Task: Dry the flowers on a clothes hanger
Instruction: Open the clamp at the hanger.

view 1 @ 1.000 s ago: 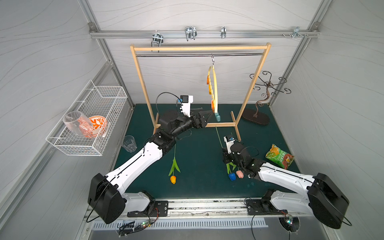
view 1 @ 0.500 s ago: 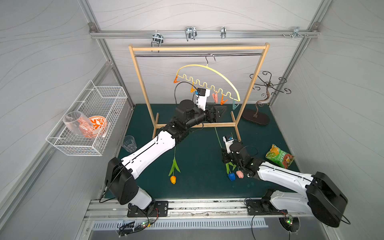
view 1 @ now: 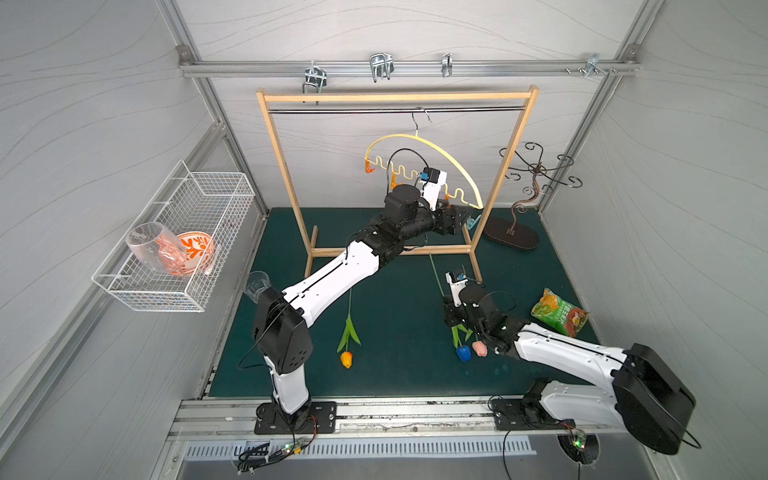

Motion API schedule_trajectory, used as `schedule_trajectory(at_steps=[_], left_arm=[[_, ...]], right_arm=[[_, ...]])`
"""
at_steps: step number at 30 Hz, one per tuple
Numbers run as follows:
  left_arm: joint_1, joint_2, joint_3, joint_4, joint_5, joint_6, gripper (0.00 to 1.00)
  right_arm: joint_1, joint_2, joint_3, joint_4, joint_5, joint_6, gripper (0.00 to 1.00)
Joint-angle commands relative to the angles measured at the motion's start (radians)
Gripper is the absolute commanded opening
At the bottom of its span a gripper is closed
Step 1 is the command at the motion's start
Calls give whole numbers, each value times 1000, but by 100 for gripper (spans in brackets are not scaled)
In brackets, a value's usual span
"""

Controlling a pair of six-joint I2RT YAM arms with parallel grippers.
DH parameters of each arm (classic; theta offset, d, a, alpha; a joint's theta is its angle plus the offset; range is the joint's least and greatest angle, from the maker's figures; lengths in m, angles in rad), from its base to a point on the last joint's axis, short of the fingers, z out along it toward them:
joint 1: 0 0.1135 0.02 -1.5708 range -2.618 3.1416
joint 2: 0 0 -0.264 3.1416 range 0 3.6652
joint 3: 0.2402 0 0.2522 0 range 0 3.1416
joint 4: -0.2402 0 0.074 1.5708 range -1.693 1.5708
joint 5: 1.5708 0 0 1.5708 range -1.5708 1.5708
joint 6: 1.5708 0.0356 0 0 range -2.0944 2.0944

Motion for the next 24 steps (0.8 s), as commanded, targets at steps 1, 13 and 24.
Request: schedule_trajectory(at_steps=[1, 13, 24], left_arm=[[-2, 30, 94, 4, 11, 3, 86], [-2, 47, 95, 15, 39, 3, 82], [-1, 51, 92, 15, 91, 0, 70]], right_arm=[[0, 2, 25, -16, 15, -4, 0], [1, 11, 31, -24, 15, -5, 0], [0, 25, 42, -32, 15, -8, 0]])
